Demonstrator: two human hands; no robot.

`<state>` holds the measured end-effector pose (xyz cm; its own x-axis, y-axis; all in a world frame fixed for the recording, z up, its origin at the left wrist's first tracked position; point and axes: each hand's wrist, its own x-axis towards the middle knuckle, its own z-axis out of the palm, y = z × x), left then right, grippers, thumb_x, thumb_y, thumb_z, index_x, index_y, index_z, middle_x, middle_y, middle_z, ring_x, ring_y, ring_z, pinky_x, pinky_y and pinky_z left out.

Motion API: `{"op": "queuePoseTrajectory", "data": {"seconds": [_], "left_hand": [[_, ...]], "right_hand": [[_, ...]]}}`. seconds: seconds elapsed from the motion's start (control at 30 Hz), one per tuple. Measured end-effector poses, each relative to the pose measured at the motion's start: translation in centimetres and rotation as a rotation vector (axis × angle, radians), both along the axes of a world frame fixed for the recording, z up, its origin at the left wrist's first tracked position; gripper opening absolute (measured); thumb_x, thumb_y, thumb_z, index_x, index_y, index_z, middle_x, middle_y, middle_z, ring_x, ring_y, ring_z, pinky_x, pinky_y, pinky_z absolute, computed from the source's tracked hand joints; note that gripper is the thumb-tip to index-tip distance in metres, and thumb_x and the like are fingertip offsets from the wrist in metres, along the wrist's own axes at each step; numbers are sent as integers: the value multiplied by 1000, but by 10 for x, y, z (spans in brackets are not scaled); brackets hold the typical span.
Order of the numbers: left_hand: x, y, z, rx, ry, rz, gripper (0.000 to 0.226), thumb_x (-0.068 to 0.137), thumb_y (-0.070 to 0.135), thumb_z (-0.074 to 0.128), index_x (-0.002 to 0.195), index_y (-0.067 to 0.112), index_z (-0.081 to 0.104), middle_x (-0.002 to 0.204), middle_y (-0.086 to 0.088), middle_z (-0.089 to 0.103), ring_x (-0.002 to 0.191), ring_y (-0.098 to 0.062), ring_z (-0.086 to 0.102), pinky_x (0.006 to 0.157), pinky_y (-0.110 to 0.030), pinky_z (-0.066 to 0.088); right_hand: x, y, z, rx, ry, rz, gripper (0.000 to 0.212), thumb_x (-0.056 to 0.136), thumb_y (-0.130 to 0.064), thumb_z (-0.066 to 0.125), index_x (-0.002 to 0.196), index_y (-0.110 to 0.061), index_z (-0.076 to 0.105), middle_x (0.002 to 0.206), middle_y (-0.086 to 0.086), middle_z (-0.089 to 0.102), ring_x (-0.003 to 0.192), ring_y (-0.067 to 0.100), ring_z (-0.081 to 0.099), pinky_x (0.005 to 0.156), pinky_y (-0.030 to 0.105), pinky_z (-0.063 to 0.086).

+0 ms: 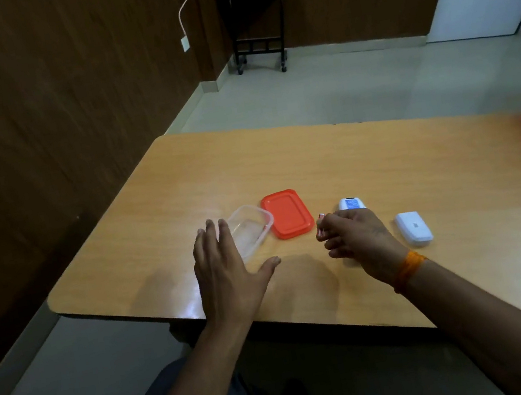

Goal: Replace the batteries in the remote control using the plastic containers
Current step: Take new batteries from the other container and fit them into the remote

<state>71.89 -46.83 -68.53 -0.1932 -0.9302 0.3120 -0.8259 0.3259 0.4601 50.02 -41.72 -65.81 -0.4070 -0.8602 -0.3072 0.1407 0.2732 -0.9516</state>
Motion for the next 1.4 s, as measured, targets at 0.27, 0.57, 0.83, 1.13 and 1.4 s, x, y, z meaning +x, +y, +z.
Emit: {"op": "queuePoseTrajectory", "data": {"seconds": [0.27, 0.57, 0.83, 1.13, 1.4], "left_hand": [[-78, 46, -6, 113, -5, -481, 85, 90, 51, 72, 158, 13, 40, 165, -5, 40, 153, -22, 33, 125, -34, 29], [-135, 36, -22, 215, 3, -531, 81, 92, 51, 72, 156, 15, 38, 162, -4, 44, 148, -21, 40, 118, -30, 32], [-149, 12, -33, 242, 62, -617, 94, 87, 60, 64, 164, 16, 31, 173, -7, 25, 157, -20, 30, 125, -37, 30], [-148, 4, -39, 234, 64, -646, 82, 89, 40, 76, 159, 15, 42, 169, -3, 35, 152, -16, 38, 116, -17, 22], [-146, 5, -38, 239, 82, -661, 79, 90, 44, 70, 158, 13, 42, 168, -6, 36, 153, -19, 38, 117, -19, 22]], "right_hand": [[-60, 42, -9, -60, 393, -218, 15, 91, -8, 68, 106, -11, 69, 74, 11, 77, 59, 20, 69, 55, 31, 60], [-77, 46, -26, -123, 855, -171, 20, 89, -21, 77, 107, -25, 70, 73, -8, 73, 73, 12, 71, 75, 41, 60], [-71, 43, -35, -233, 1227, -8, 4, 86, -12, 71, 88, -13, 67, 74, 1, 71, 67, 24, 66, 63, 40, 54], [-64, 47, -29, -115, 1418, 115, 16, 81, -12, 76, 74, -10, 63, 70, 6, 61, 63, 28, 57, 56, 37, 45], [-61, 46, -34, -46, 1304, 27, 13, 84, -17, 78, 75, -11, 70, 71, 6, 69, 67, 28, 61, 61, 32, 40]]}}
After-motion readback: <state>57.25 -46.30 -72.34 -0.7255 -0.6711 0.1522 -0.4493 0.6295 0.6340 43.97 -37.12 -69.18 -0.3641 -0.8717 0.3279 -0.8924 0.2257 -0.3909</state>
